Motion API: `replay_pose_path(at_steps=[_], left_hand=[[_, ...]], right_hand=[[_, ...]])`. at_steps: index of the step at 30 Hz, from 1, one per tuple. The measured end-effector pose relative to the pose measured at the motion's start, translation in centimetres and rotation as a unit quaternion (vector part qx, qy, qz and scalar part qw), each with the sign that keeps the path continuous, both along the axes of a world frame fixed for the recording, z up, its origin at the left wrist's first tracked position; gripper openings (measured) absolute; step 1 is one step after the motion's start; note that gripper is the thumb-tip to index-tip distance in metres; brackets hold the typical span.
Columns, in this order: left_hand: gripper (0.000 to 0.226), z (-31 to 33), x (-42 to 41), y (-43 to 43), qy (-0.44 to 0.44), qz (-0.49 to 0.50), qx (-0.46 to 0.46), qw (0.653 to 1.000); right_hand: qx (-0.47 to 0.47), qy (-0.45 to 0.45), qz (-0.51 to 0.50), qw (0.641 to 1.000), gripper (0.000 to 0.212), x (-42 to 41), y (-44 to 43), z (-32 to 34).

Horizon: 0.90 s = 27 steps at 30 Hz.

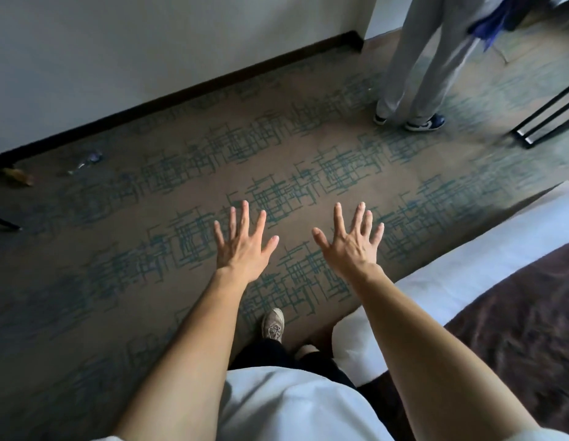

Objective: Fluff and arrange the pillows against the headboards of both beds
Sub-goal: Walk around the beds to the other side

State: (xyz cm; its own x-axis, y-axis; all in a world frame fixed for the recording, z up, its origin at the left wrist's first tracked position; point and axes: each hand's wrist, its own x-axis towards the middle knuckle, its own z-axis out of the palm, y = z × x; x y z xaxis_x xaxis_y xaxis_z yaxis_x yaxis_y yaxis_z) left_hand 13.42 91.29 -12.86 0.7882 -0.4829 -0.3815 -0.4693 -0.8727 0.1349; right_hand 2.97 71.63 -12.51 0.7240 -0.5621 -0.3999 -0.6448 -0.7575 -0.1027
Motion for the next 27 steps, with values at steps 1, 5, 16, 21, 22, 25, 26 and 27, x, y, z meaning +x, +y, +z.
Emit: replay_pose_path(at_steps=[1,5,16,21,22,25,26,27], left_hand=[[0.072,-0.1,0.8,-0.4,0.004,-0.007,0.004,1.000],[0.073,-0.6,3.9,-2.4,0.008,-0.041,0.023,0.999],[0.075,-0.8,8.4,-16.5,0.019,-0.162,0.017,0.986],[0.077,-1.0,9.6,-25.9,0.022,-0.200,0.012,0.980],[0.077,-1.0,9.7,-27.8,0.021,-0.208,0.013,0.978],[0.078,-0.4,9.6,-33.4,0.024,-0.233,0.009,0.972],[0.078,-0.3,9.5,-35.3,0.022,-0.243,0.004,0.970],[0.078,-0.1,9.4,-37.1,0.020,-0.254,0.002,0.967]], right_hand=[[0.001,0.003,-0.001,1.000,0.085,0.8,-0.3,0.0],[0.002,0.003,-0.029,1.000,0.083,2.5,-2.5,0.0],[0.001,0.014,-0.177,0.984,0.086,1.6,-13.1,-1.1],[0.025,-0.001,-0.224,0.974,0.085,3.0,-18.4,-1.6],[0.026,-0.011,-0.233,0.972,0.084,3.2,-19.9,-1.5],[0.022,-0.029,-0.249,0.968,0.083,3.2,-24.1,-1.2],[0.014,-0.033,-0.251,0.967,0.084,3.1,-25.6,-1.1],[0.007,-0.036,-0.254,0.967,0.084,3.0,-27.1,-1.2]])
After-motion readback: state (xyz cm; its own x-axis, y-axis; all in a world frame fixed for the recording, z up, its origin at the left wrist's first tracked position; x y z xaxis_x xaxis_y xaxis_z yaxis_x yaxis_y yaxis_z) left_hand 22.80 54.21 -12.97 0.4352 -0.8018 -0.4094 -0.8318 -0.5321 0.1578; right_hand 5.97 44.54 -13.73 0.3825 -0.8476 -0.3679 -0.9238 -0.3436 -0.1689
